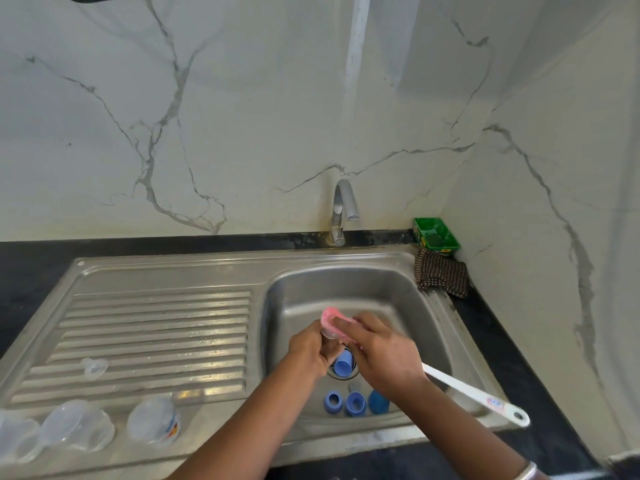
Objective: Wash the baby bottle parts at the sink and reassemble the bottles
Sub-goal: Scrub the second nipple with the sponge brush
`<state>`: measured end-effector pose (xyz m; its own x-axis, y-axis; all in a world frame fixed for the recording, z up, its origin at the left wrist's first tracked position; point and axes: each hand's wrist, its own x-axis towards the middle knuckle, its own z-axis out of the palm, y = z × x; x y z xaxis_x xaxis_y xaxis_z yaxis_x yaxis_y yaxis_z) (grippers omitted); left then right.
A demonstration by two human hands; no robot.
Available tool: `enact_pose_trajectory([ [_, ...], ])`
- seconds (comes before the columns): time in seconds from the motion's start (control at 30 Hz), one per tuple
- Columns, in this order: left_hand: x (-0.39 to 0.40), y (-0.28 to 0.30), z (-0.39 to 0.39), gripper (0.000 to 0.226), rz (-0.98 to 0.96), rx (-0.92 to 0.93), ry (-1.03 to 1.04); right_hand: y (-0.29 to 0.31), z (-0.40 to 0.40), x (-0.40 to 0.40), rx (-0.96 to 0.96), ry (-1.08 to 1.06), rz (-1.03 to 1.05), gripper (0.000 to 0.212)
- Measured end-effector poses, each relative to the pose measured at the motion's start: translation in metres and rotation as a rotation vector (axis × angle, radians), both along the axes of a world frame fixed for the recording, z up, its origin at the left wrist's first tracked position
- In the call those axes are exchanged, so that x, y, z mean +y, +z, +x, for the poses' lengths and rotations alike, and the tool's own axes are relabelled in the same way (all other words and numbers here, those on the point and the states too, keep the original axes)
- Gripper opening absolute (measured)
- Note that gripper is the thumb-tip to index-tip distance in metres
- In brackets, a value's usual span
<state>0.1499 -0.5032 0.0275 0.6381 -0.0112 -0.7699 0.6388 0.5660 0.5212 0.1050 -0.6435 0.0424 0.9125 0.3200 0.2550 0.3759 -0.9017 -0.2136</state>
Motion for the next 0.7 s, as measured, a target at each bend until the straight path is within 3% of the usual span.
enact_pose_trajectory([
  [0.23, 0.007, 0.01, 0.0, 0.027, -0.147, 0.06, -0.086, -0.007, -0.001, -0.006, -0.057, 0.141, -0.235, 0.074],
  [0.57, 0.003, 0.007, -0.009, 0.022, -0.035, 0.027, -0.158, -0.011, -0.01, -0.026, -0.032, 0.093, -0.017, 0.049],
  [0.7, 0.007, 0.006, -0.011, 0.025, 0.021, 0.009, -0.134, -0.006, -0.007, -0.031, 0.036, -0.045, 0.169, 0.054],
])
